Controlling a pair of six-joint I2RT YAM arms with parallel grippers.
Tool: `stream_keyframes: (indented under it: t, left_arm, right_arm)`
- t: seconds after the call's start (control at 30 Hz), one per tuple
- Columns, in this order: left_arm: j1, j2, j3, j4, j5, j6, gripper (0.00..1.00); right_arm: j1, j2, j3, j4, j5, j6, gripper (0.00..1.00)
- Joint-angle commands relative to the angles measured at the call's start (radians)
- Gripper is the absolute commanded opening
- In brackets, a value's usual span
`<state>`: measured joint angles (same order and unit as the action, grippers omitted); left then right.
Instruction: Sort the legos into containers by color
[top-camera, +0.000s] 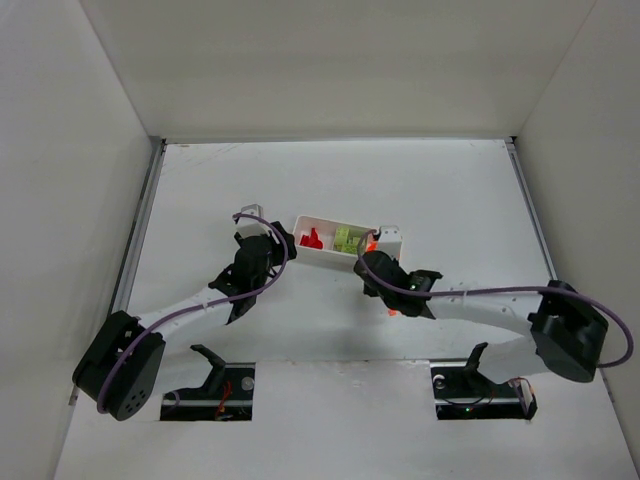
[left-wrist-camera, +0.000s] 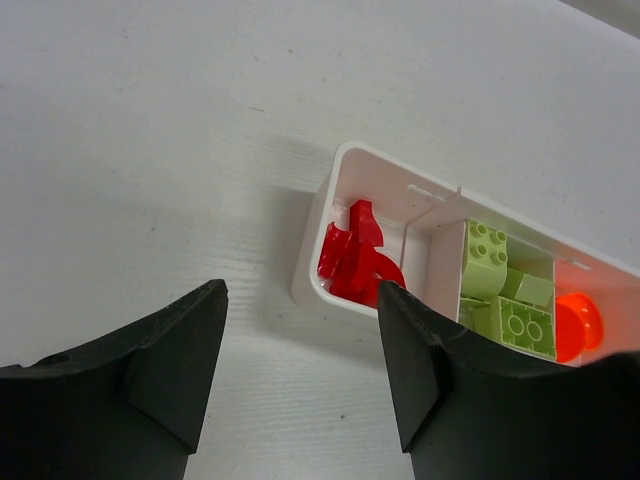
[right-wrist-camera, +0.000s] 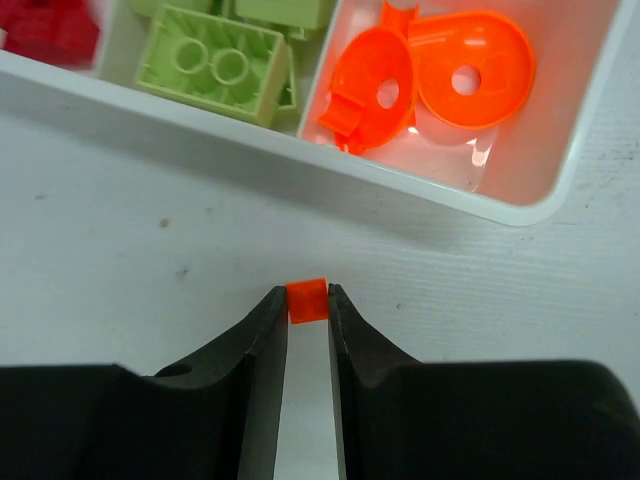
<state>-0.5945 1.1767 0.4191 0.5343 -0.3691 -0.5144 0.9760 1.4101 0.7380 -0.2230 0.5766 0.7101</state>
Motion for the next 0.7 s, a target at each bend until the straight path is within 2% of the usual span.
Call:
stream_keyframes:
  t: [0.0,0.13,0.37,0.4,0.47,0.53,0.6,0.67]
  left_arm:
    - [-0.001,-0.015,-0.003,0.043,0.002,-0.007,0.59]
    - [-0.004,-0.017,-0.002,0.043,0.002,-0.007,0.59]
    - [0.009,-0.046,-0.017,0.043,-0.004,-0.004,0.59]
    - [0.011,-0.051,-0.019,0.043,-0.005,-0.004,0.59]
    - [0.014,-0.049,-0.019,0.041,-0.005,-0.006,0.59]
    - [0.014,-0.048,-0.019,0.041,-0.005,-0.006,0.59]
    - [0.014,-0.048,-0.019,0.043,-0.004,-0.007,0.59]
    - [0.015,-0.048,-0.019,0.043,-0.004,-0.009,0.59]
  right_arm:
    - [0.011,-0.100,0.027,-0.038,0.012,-0.017,0.26]
    - [-0.078,-0.122,0.057,-0.007,0.014,-0.090,0.27]
    - [-0.231,-0.019,0.106,0.108,-0.001,-0.164,0.29]
    - [-0.240,-0.013,0.107,0.114,-0.001,-0.163,0.31]
    - [-0.241,-0.022,0.109,0.126,-0.001,-0.164,0.44]
    - [-0.240,-0.049,0.109,0.122,0.006,-0.169,0.53]
    - [-0.240,-0.091,0.091,0.110,0.012,-0.172,0.54]
    - [-0.230,-0.149,0.052,0.074,0.014,-0.161,0.49]
